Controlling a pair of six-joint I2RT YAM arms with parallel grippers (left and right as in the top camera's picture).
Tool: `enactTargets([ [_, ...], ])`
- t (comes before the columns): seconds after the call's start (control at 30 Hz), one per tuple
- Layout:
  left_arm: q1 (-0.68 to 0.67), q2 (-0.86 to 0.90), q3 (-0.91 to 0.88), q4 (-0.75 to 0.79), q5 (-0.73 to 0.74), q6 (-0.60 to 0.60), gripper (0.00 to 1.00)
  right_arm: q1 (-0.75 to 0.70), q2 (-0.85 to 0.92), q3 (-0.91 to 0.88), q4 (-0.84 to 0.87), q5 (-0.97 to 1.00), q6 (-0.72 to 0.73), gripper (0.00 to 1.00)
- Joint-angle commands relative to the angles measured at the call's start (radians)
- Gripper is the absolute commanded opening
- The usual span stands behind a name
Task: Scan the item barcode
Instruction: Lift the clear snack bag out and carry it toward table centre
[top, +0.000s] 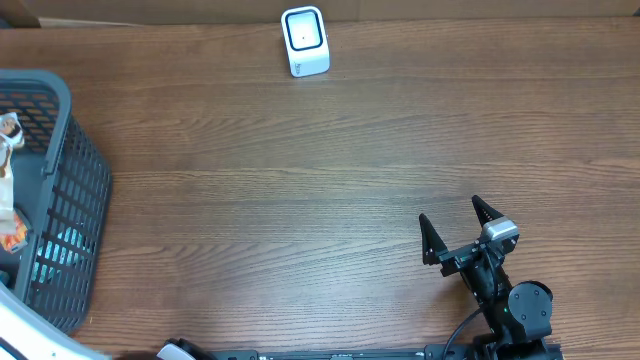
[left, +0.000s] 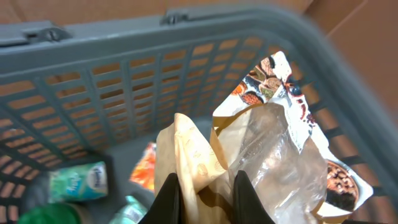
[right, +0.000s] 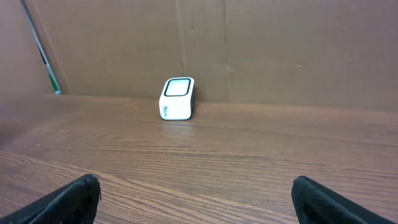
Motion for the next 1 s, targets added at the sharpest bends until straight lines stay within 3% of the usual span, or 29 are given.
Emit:
enactTargets([
  [0.0,-0.007,-0.071,0.02,0.013,0.079,-0.164,0.04,-0.004,-0.01,-0.01,0.004,-0.001,0.0,1.0],
  [0.23,-0.008,-0.133,0.02,0.032,0.224,-0.256,0.04,-0.004,-0.01,-0.01,0.004,-0.001,0.0,1.0],
  [0.43,-0.106,-0.193,0.02,0.006,0.326,-0.259,0.04,-0.004,-0.01,-0.01,0.005,-0.001,0.0,1.0],
  [0.7,-0.356,-0.227,0.02,-0.154,0.402,-0.259,0.04,-0.004,-0.009,-0.01,0.005,-0.002,0.0,1.0],
  [0.97,-0.661,-0.204,-0.029,-0.285,0.385,-0.259,0.04,-0.004,-0.009,-0.01,0.005,-0.002,0.0,1.0],
])
